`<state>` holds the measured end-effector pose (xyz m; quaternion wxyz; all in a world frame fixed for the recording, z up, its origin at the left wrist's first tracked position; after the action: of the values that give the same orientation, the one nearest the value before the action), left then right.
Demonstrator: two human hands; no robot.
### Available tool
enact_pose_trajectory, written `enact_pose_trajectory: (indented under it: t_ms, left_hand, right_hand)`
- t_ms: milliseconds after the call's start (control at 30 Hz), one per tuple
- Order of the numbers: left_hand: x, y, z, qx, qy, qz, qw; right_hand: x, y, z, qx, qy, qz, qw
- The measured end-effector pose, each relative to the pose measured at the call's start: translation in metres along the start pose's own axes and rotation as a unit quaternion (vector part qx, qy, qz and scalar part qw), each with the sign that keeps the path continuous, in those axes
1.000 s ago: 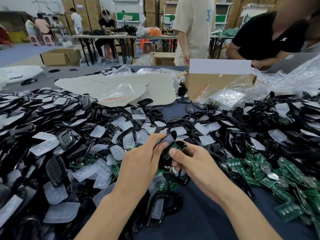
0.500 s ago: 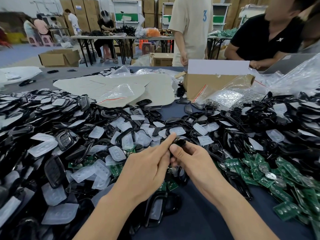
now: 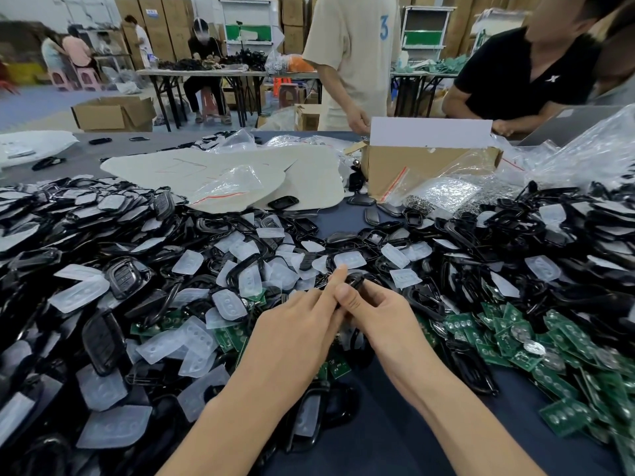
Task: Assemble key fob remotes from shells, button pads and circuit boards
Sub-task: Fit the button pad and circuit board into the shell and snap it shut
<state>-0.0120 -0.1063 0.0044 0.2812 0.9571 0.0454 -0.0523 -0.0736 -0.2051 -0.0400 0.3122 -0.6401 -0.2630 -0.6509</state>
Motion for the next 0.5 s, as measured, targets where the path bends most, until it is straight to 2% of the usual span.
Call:
enact_pose_trajectory:
  t_ms: [167, 400, 500]
  left_hand:
    - [-0.001, 0.001, -0.001, -0.011, 0.048, 0.003, 0.999]
    - [0.005, -0.001, 0.013, 0.028, 0.069, -0.03, 0.997]
    - [0.005, 0.0, 0.014, 0.004, 0.075, -0.013, 0.997]
  right_hand:
    - [-0.003, 0.001, 0.0, -0.01, 0.018, 0.015, 1.0]
    - [-0.008, 0.003, 0.001, -0.035, 0.003, 0.02, 0.999]
    - [-0.005, 0.002, 0.002, -0.029, 0.002, 0.022, 0.999]
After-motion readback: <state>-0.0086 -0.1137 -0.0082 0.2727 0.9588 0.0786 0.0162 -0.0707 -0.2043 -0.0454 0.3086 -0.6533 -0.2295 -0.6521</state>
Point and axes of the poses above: each hand's wrist, its own y-axis towards the middle knuckle, its own z-axis out of the palm, x = y × z, the point moved 7 cm from there along y, towards the middle knuckle, and after that the axes turned 7 degrees about z, right-handed, at the moved point
